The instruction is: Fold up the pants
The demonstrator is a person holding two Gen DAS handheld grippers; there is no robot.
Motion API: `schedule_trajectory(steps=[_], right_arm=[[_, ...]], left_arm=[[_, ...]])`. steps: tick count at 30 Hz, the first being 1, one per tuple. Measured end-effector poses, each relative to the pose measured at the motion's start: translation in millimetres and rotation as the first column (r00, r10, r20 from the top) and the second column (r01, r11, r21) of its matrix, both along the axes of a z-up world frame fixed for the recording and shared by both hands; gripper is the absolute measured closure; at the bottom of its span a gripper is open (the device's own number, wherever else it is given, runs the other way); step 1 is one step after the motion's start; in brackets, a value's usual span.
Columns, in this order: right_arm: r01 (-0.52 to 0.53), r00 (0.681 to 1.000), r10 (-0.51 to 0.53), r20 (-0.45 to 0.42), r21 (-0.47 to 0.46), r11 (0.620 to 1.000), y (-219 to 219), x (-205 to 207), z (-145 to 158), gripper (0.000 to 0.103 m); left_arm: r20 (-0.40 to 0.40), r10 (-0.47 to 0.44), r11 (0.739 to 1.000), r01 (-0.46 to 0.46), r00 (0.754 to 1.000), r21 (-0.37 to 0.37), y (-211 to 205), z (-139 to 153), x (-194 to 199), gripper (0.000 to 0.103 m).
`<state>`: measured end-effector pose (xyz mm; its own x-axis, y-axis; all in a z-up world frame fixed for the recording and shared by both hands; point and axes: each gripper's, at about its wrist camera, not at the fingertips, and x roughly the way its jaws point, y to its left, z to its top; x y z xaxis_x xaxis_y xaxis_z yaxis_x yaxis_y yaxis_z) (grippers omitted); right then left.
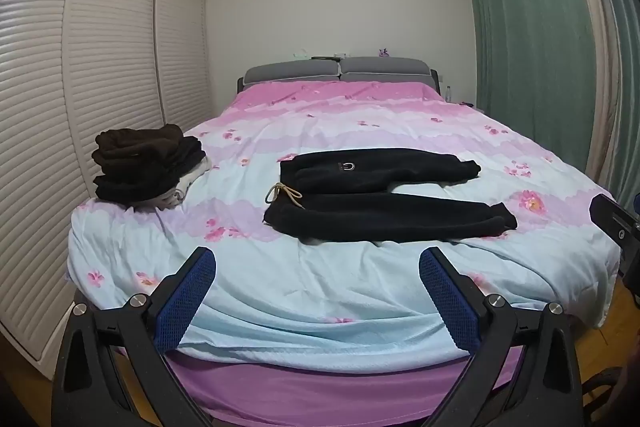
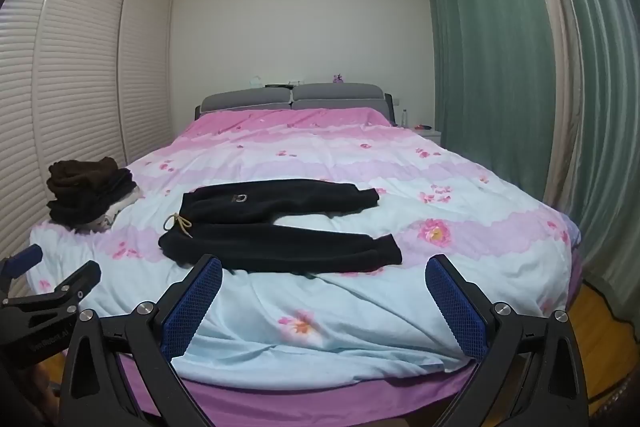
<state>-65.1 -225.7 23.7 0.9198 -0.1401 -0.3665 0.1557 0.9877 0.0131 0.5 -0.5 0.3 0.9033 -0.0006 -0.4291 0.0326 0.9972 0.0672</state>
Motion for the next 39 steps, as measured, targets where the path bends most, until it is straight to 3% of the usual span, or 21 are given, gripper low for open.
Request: schedule_trajectory(steps=[10,39], right_arm=[[0.0,1.0,0.0,0.014,0.001,1.0,-4,1,9,0.0],[0.002,1.0,-0.002,0.005,-0.001,1.0,-4,2,7,0.0]], left_arm=[[0.029,-0.012,1.0,0.012,0.999,-0.02,-4,4,1,0.0],[0.02,-0.024,0.999,0.025,1.0,-0.043,2,4,-2,0.0]])
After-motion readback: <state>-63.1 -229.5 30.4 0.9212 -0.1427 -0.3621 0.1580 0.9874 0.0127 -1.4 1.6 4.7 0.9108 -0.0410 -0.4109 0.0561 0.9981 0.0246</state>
